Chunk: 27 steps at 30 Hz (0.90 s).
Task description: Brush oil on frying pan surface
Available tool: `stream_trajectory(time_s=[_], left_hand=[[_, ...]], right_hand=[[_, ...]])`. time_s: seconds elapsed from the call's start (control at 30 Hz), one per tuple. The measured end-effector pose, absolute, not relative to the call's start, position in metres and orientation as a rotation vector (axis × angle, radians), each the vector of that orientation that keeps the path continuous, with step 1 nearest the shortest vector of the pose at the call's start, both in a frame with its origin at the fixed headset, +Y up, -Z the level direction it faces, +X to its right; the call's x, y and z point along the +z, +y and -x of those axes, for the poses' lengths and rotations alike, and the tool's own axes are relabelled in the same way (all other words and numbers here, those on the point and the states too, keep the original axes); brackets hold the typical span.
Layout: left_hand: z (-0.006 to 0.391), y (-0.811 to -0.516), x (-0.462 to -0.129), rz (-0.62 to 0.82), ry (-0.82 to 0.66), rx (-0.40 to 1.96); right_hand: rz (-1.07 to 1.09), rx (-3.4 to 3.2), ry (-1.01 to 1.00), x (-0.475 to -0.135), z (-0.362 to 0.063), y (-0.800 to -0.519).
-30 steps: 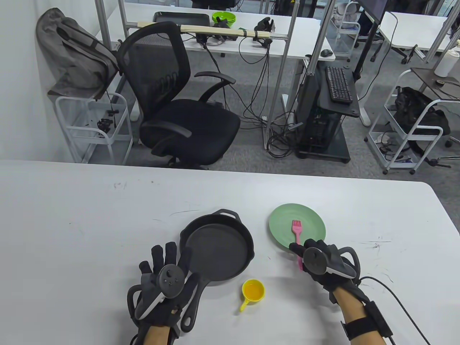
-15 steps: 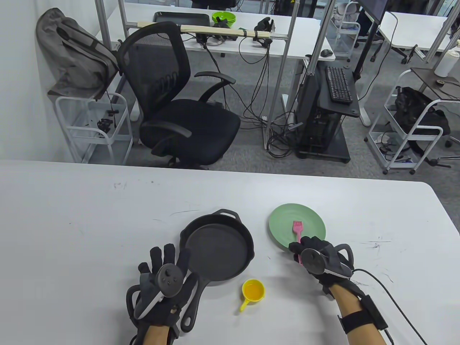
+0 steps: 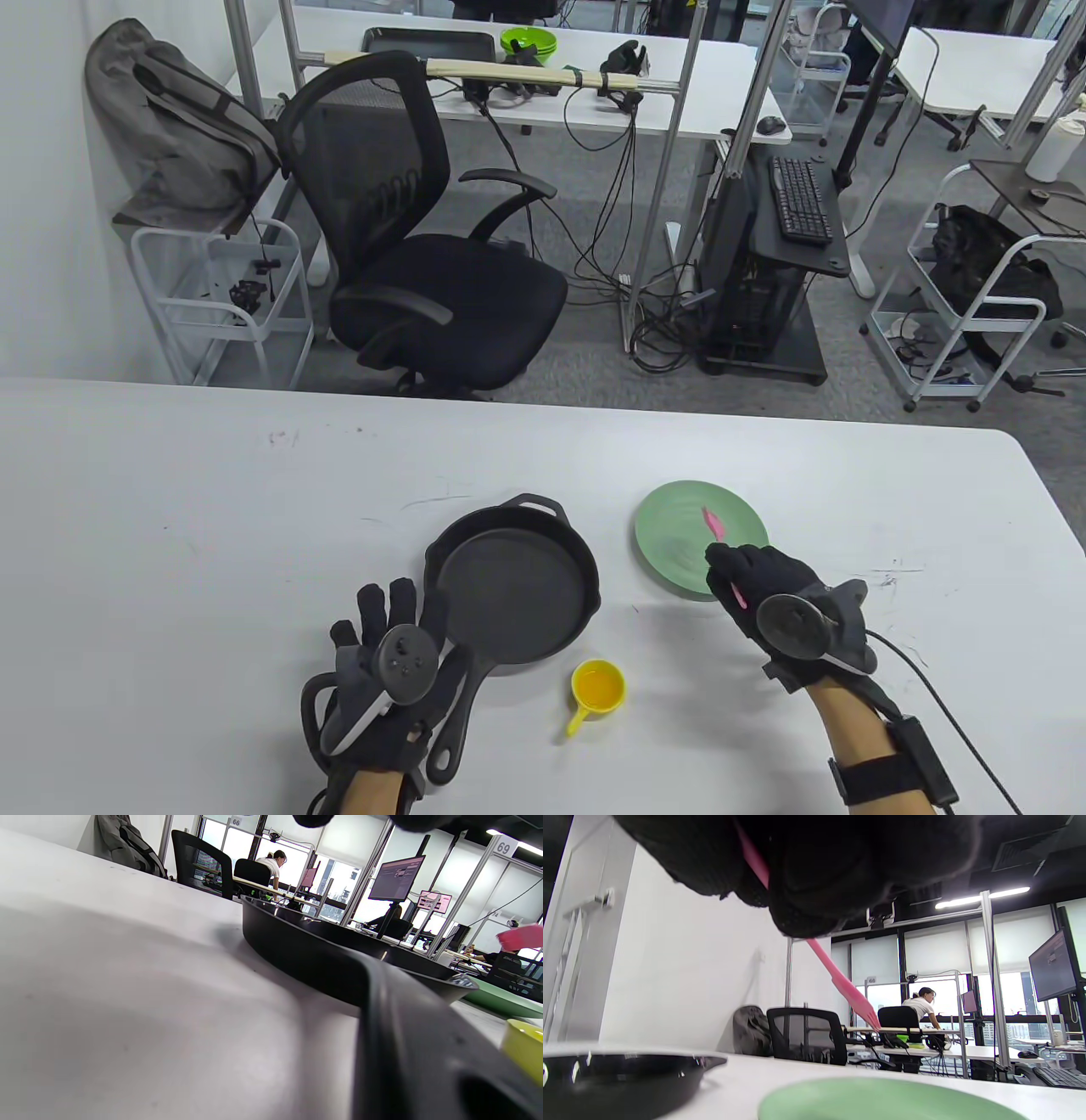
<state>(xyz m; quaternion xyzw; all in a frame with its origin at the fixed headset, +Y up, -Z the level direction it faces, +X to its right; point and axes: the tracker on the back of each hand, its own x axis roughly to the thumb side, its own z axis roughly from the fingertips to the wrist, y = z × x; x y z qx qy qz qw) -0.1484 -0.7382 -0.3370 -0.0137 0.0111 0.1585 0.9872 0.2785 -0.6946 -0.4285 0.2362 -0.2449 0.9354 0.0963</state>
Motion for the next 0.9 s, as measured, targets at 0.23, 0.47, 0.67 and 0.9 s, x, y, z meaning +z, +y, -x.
stream_trajectory(time_s=[0.23,0.47,0.67,0.9], left_hand=[[0.136,-0.732,-0.333,0.008,-0.002,0.312],[0.119,-0.732,-0.332,0.013,0.045,0.27],[0.101,-0.745,-0.336,0.145,0.085,0.25],[0.085,-0.756,-0.34,0.14,0.15,0.151]], right_hand=[[-0.545,2.347,-0.679,-0.399,-0.294,-0.677],[-0.407,1.905,-0.507,-0.381,-0.305,-0.693],[-0.322,1.673,-0.341,-0.379,-0.314,-0.716],[-0.31,1.6,-0.292,-0.377,-0.318,-0.723]])
